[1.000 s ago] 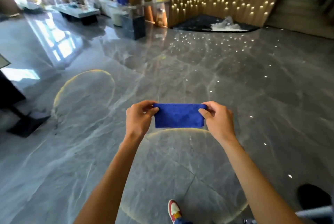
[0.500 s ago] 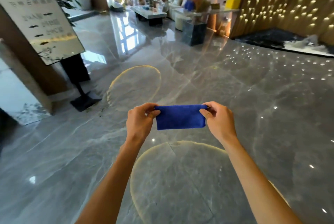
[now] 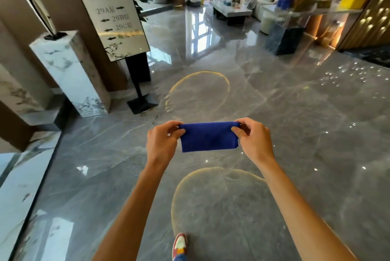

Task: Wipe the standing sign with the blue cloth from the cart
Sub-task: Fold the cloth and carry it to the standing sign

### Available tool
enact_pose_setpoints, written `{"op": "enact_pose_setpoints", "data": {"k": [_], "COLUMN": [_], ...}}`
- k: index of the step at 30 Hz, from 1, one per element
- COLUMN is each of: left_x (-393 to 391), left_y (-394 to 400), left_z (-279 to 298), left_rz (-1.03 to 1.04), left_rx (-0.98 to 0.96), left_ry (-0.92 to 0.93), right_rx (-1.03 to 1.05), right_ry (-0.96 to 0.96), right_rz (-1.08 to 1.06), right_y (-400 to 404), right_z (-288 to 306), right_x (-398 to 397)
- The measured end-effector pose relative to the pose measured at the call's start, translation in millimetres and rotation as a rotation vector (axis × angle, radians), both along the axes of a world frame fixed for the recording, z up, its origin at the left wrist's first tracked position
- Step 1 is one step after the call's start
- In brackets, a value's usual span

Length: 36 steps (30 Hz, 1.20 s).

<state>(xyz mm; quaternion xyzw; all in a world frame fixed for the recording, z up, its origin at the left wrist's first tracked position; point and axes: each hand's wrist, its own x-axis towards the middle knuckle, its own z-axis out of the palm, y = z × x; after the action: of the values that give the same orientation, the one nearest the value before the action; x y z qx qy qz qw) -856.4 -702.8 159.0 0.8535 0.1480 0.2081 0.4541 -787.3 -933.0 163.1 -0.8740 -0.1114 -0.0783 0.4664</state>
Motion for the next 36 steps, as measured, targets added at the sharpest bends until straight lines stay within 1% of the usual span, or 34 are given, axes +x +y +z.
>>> {"op": "enact_pose_setpoints", "data": {"k": [5,16,25,31,36], "left_x": [33,127,189,219,254], "left_y": [33,134,196,231,267], "left_z": [-12,-26,-25,-30,-38], "left_rz": [0.048,0.129,0.135,0.165,0.209], "left_rx": [-0.013,-0.053,-0.116,-0.1,-0.097], "left_ry": [0.002,-0.007,0.034,0.06,0.038], "right_rx": [-0.017,-0.05,-0.06,-0.064,-0.055], "right_ry": [-0.003,0.039,0.059,0.078,0.074], "right_rz": [0.044,0.136,0.135,0.17,0.218], "right_y": [36,149,211,248,288], "right_z": [-11,-21,-21,-28,-34], "right_x": [43,157,219,256,298]}}
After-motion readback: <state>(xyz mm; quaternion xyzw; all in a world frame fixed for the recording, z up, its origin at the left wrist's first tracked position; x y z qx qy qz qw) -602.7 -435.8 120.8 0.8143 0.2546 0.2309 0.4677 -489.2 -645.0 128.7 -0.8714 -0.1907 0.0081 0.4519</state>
